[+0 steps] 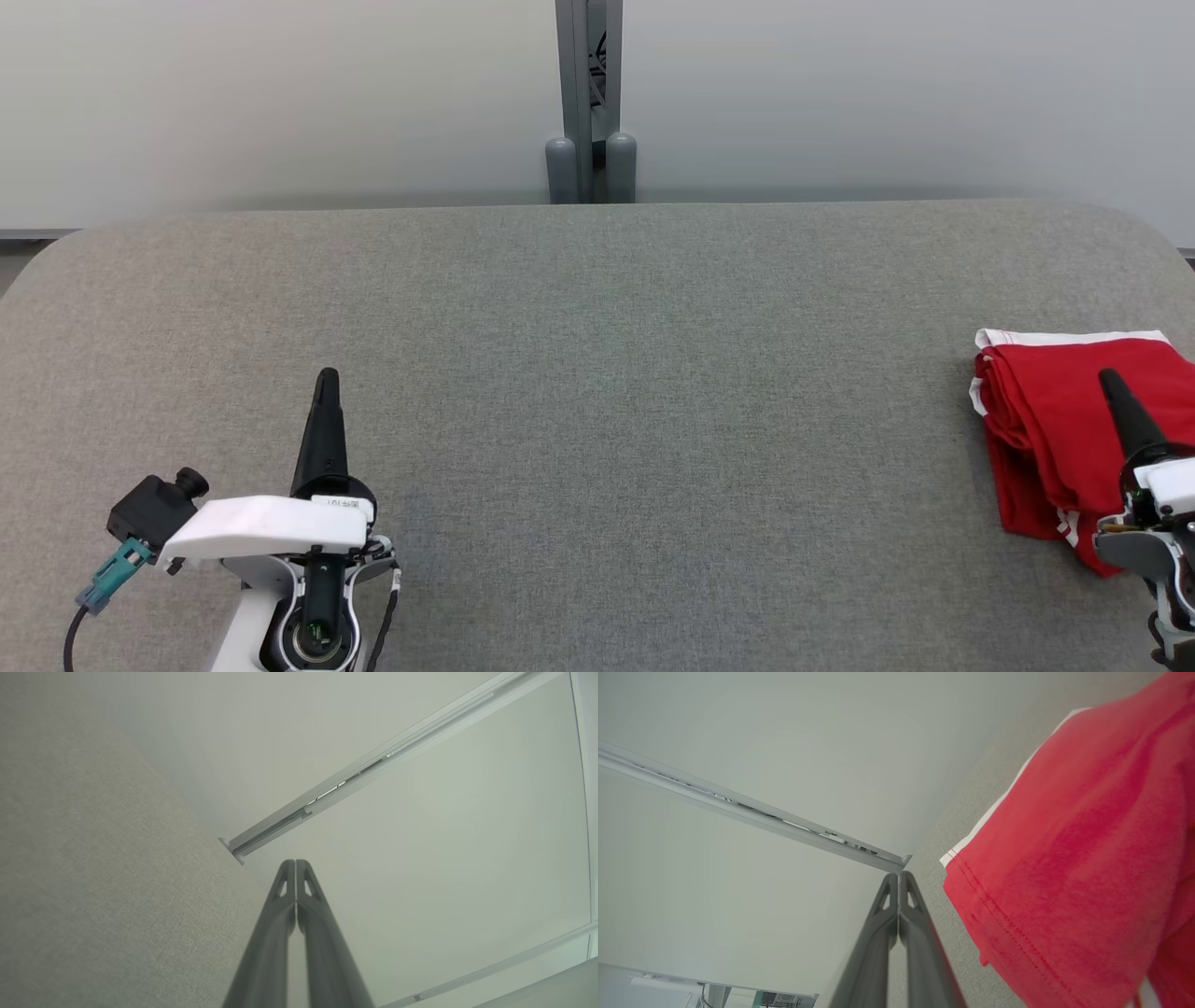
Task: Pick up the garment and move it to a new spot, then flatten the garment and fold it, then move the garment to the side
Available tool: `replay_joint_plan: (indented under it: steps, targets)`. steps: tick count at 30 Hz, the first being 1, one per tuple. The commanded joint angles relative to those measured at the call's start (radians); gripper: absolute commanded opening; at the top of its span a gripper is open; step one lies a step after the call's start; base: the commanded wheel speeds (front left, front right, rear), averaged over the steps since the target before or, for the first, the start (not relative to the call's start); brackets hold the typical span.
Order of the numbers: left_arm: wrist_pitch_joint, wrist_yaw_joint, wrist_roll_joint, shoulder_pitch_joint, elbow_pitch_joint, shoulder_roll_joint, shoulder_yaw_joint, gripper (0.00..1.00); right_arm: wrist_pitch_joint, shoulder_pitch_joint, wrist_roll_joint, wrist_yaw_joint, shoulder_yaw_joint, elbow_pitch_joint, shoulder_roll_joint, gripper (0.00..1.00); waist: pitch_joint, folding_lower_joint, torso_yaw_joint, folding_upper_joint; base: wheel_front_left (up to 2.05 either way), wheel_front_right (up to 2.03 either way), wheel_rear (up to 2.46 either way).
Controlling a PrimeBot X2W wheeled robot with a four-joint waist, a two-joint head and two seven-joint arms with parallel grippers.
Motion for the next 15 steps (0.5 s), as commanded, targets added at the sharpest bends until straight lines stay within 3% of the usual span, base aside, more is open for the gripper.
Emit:
replay_joint_plan:
  steps: [1,15]
  targets:
    - [-0.004,-0.009,-0.029,-0.032,-0.002,0.004,-0.001,0.0,0.011,-0.029,0.029,0.001,-0.011,0.002,-0.014,0.0,-0.001,0.0,0.0,-0.0001,0.0,0.0,0.0]
    - [-0.01,-0.025,-0.152,-0.049,0.02,-0.007,-0.01,0.0,0.056,-0.063,0.151,0.001,-0.034,0.051,-0.027,0.0,-0.009,0.0,-0.003,-0.0001,0.0,0.0,0.0]
